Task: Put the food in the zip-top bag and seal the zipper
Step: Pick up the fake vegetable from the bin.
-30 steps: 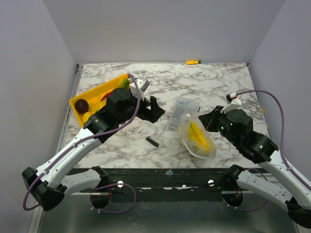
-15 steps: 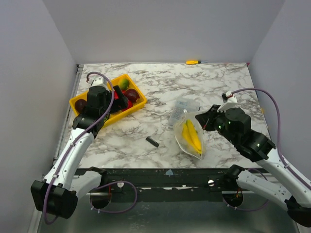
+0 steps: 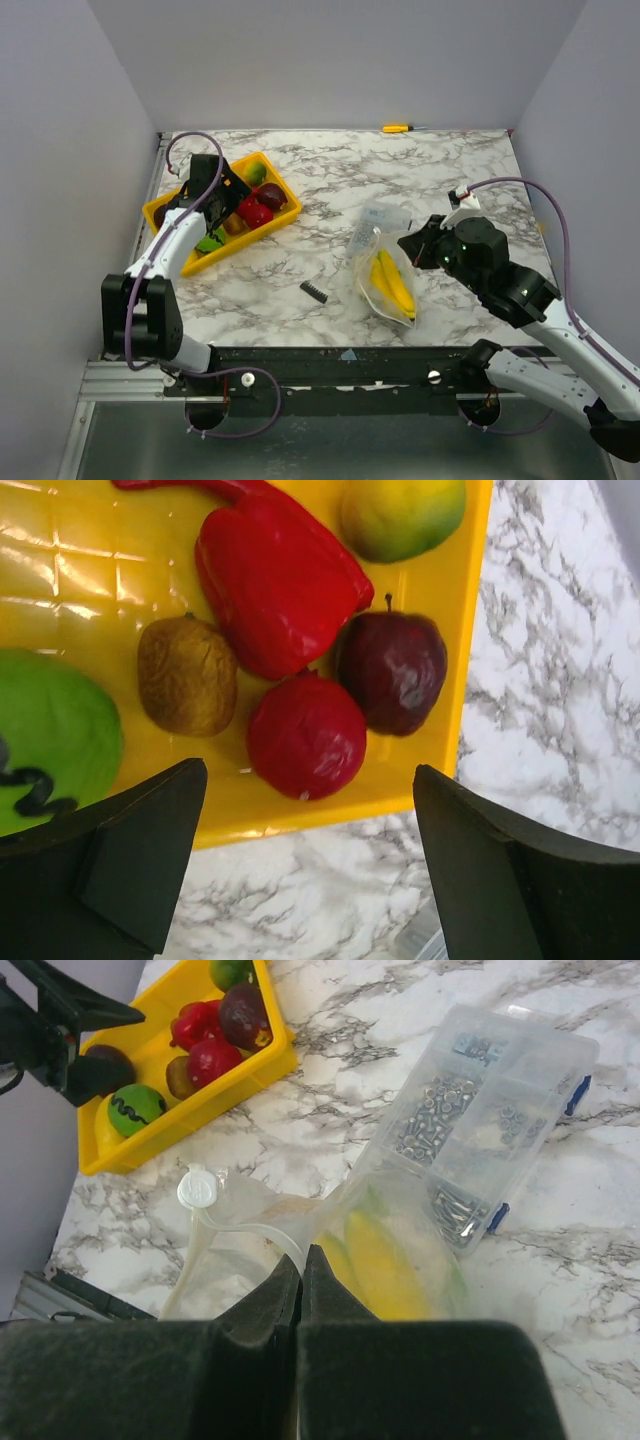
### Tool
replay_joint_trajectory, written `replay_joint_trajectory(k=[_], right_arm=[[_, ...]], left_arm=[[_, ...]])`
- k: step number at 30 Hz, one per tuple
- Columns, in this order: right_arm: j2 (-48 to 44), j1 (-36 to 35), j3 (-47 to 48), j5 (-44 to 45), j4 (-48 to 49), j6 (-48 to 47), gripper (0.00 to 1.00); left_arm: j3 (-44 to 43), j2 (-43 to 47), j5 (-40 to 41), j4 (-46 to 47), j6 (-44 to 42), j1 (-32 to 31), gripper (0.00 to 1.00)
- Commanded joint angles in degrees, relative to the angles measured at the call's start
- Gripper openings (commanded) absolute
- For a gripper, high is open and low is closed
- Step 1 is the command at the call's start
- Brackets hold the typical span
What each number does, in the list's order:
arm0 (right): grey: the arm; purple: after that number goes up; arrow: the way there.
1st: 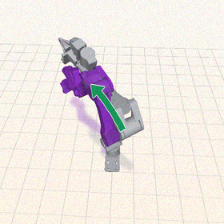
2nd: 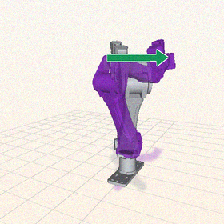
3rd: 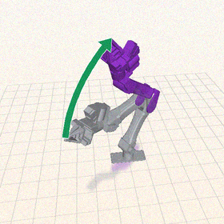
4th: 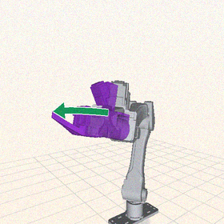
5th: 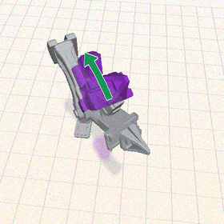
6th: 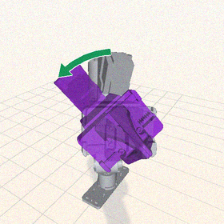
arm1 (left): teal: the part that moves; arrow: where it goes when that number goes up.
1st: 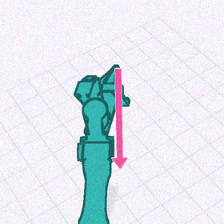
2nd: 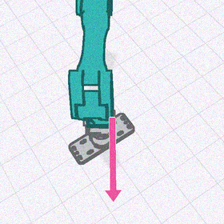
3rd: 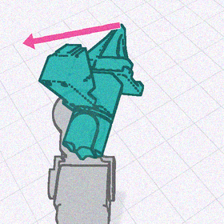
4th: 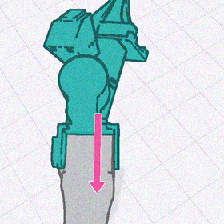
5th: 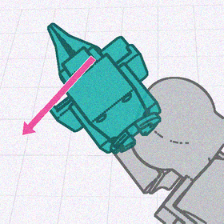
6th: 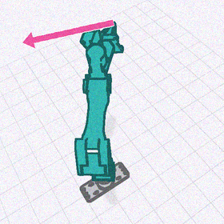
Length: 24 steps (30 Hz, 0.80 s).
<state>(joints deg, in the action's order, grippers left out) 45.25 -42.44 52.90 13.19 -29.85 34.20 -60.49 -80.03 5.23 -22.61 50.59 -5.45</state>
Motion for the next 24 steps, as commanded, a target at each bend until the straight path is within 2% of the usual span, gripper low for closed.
replay_joint_trajectory(k=[1, 8, 17, 22, 23, 24], right_arm=[[-1.00, -0.25, 0.98, -0.31, 0.71, -0.18, 0.00], [-2.85, -0.20, 0.09, 3.47, -0.03, -1.22, 0.00], [-1.93, -0.22, 1.39, 4.49, 0.09, -1.86, 0.00], [-2.06, -0.26, 0.86, 3.66, 0.42, -1.23, 0.00], [-2.04, -0.24, 0.85, 3.50, 0.47, -1.10, 0.00], [-2.10, -0.26, 0.78, 3.50, 0.33, -1.07, 0.00]], left_arm=[[-8.30, -8.43, 4.59, 1.91, 6.68, 0.66, 0.85], [-18.03, -19.62, 5.10, -4.71, 16.33, 2.95, 0.85], [-37.39, -34.72, 6.91, -26.84, 25.79, 3.14, 0.86], [-40.01, -38.74, 5.98, -29.93, 27.58, 3.17, 0.84], [-40.70, -39.51, 6.53, -31.55, 28.42, 3.20, 0.78], [-41.17, -39.83, 6.80, -31.71, 28.43, 3.18, 0.77]])
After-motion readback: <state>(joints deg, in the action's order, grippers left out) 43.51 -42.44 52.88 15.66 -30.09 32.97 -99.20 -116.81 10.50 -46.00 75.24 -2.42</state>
